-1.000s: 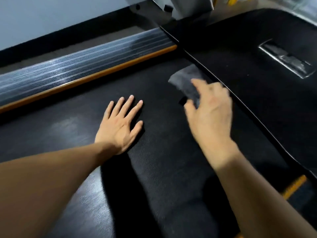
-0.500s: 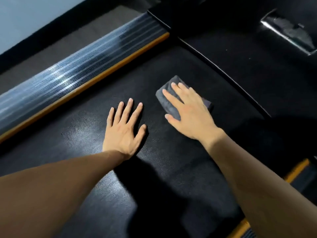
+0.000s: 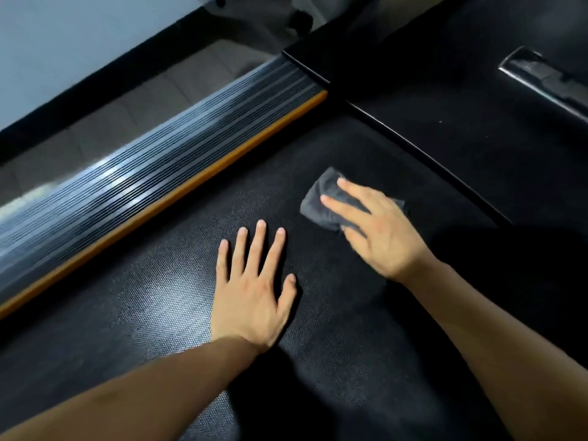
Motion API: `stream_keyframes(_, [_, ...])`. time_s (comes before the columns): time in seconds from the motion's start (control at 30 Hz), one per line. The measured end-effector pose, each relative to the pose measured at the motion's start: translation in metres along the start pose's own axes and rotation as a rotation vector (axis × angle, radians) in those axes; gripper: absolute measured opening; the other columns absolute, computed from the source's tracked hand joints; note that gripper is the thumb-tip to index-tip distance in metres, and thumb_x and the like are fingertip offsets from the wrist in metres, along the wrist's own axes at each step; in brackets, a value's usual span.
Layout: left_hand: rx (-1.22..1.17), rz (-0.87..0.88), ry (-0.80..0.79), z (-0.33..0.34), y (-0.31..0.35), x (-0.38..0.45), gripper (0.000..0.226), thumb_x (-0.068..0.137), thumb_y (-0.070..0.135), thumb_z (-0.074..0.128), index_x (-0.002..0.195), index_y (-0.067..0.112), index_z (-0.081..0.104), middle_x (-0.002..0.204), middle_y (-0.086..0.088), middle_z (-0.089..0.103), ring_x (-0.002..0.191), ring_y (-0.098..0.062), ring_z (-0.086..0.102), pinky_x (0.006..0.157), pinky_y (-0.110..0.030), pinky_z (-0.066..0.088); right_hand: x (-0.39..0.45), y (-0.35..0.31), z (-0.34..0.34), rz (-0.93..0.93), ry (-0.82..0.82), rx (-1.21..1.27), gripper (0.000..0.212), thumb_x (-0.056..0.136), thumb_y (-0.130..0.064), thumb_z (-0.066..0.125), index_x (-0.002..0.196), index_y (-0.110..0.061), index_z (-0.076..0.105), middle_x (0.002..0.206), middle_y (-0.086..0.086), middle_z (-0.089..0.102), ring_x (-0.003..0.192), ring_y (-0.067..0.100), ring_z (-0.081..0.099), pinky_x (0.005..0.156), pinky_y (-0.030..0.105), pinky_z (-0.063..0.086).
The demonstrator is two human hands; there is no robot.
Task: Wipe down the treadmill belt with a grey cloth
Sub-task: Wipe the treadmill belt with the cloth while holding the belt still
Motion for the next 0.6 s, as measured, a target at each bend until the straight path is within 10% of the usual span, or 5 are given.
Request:
stream_keyframes(0.27, [0.000, 0.014, -0.015, 0.003, -0.002, 0.002, 0.069, 0.101, 0.056, 0.024, 0.163, 0.033, 0.006, 0.172, 0.001, 0.002, 0.159, -0.026, -0.002, 0.126, -0.054, 0.008, 0.116, 0.029, 0.015, 0.362, 0.249, -0.127, 0.049, 0.090, -0.019, 0.055, 0.139, -0.020, 0.055, 0.147, 0.016, 0.046, 0.128, 0.038, 0.046, 0.107, 0.052, 0.039])
stream_keyframes(0.47, [0.003, 0.009, -0.045, 0.001, -0.002, 0.002, 0.070, 0.099, 0.054, 0.029, 0.163, 0.028, 0.014, 0.171, -0.004, 0.010, 0.158, -0.030, 0.007, 0.125, -0.056, 0.011, 0.086, -0.059, 0.048, -0.124, -0.015, 0.055, 0.057, 0.078, -0.011, 0.062, 0.134, -0.020, 0.060, 0.144, 0.014, 0.051, 0.126, 0.034, 0.051, 0.106, 0.046, 0.042])
stream_keyframes(0.6, [-0.009, 0.013, -0.035, 0.002, -0.003, 0.001, 0.070, 0.099, 0.055, 0.029, 0.163, 0.030, 0.012, 0.172, -0.002, 0.008, 0.158, -0.028, 0.004, 0.126, -0.055, 0.010, 0.112, 0.012, 0.018, 0.109, 0.150, -0.036, 0.055, 0.080, -0.003, 0.059, 0.133, -0.017, 0.062, 0.143, 0.017, 0.052, 0.129, 0.037, 0.051, 0.110, 0.046, 0.041])
Point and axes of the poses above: each hand's wrist, its own x-axis towards the middle knuckle, its own z-axis out of the palm, y = z × x, the point moved 1 cm from there along x, towards the middle knuckle
